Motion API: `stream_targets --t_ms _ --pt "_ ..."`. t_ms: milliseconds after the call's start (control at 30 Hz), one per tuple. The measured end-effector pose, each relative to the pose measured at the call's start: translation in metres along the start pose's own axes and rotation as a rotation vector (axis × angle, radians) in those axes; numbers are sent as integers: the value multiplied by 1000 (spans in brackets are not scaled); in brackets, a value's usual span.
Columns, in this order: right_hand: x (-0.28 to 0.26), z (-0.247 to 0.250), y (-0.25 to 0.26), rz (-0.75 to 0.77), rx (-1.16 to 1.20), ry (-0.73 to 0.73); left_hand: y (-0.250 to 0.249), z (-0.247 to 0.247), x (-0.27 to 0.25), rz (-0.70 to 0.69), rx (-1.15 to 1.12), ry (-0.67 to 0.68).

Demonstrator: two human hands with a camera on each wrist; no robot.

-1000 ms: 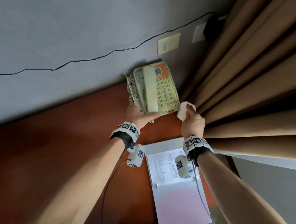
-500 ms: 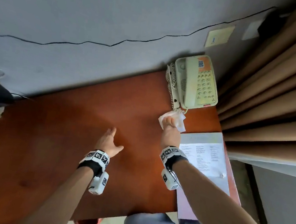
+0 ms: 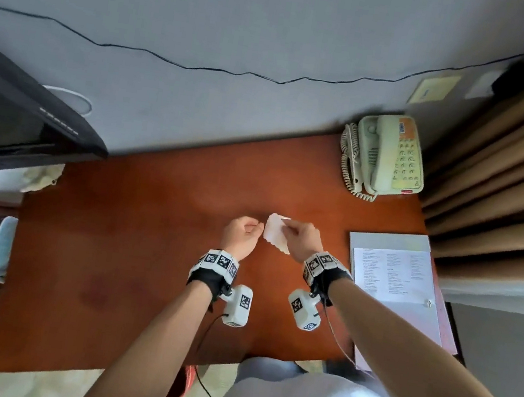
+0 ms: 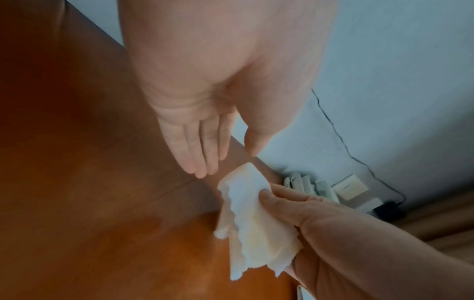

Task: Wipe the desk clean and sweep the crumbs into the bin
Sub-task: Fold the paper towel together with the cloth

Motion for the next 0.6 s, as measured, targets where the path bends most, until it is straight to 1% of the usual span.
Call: stream_targets --t_ms 133,267,333,467,600 --pt "-21 10 27 59 190 -61 -14 22 -9 -132 -64 11" --pt "-43 20 56 159 271 -116 -36 49 -30 -297 -69 -46" --pt "-54 25 67 218 301 -130 -47 62 -46 -351 -75 -79" --pt "-80 32 82 306 344 -130 -60 83 -79 -400 -63 -126" --pt "-110 37 88 389 358 -73 -61 94 -120 -396 17 -165"
Point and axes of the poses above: each hand's wrist, its own x-axis towards the middle knuckle, its own z-axis out of the back of the hand, y = z × x, the point moved 1 cm from there along x, towards the middle knuckle, and after that the axes turned 4 degrees about -x, right-handed, at the moved point
